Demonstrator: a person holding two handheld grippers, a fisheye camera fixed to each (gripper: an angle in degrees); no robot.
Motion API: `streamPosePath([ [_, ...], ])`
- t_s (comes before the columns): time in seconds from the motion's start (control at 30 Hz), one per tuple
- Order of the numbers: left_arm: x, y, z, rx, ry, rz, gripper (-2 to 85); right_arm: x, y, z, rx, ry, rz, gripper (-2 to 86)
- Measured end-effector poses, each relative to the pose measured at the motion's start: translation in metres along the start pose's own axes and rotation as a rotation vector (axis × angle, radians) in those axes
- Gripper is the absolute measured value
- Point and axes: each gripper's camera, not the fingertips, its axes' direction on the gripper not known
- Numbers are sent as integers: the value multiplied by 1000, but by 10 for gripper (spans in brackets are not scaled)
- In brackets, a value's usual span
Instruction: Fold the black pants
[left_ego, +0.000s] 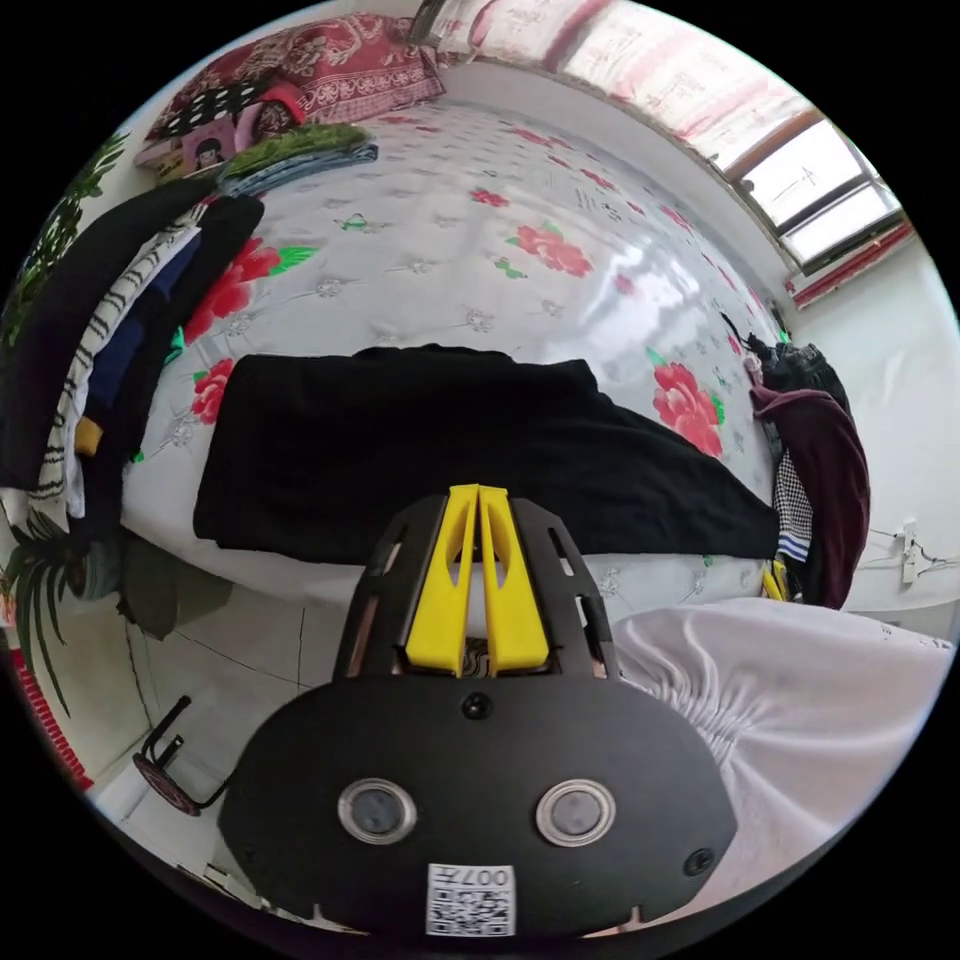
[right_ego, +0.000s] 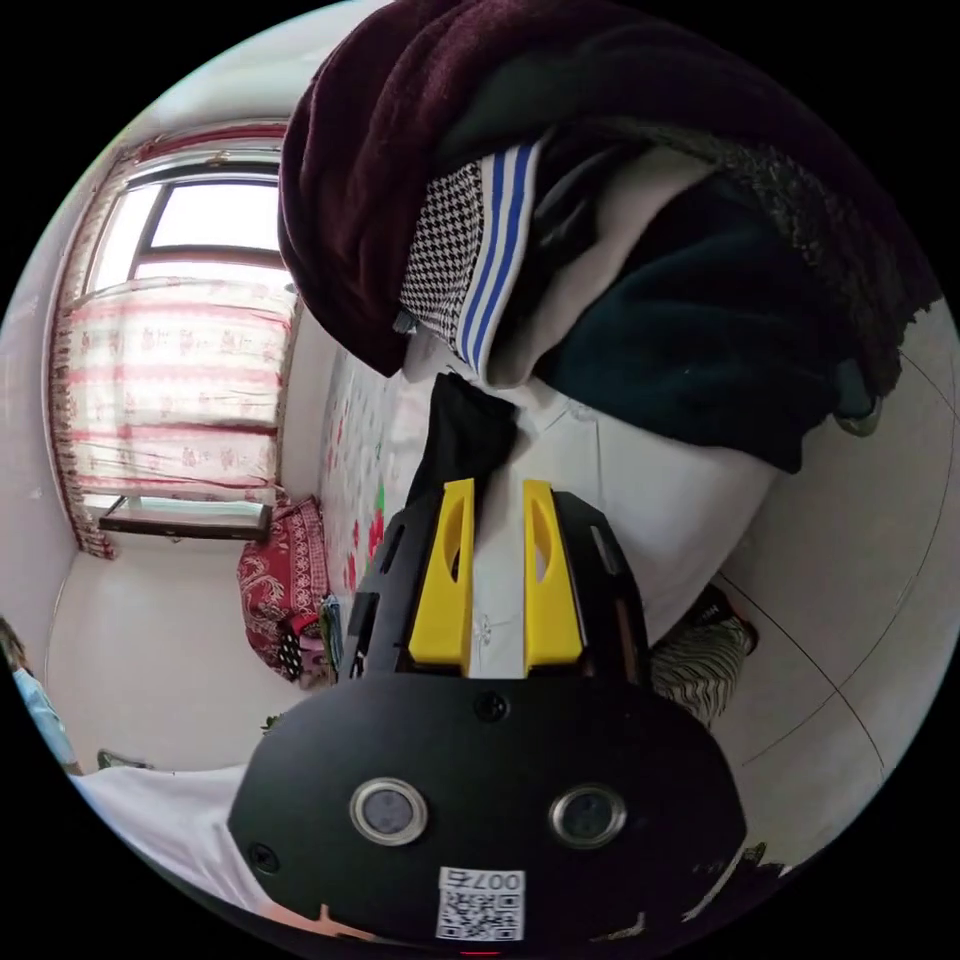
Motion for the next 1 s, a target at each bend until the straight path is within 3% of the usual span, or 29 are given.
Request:
streamPosePath([
  [0.17,17,-13,-5,16,-23,37,-10,9,-18,8,81,-147,78,31],
  [0.63,-41,14,-4,-14,6,-195,-10,3,-48,-7,-15,-162,92,10],
  [1.0,-47,-1,4,-42,14,-178,-10,7,-4,-3,-60,-212,136,37],
])
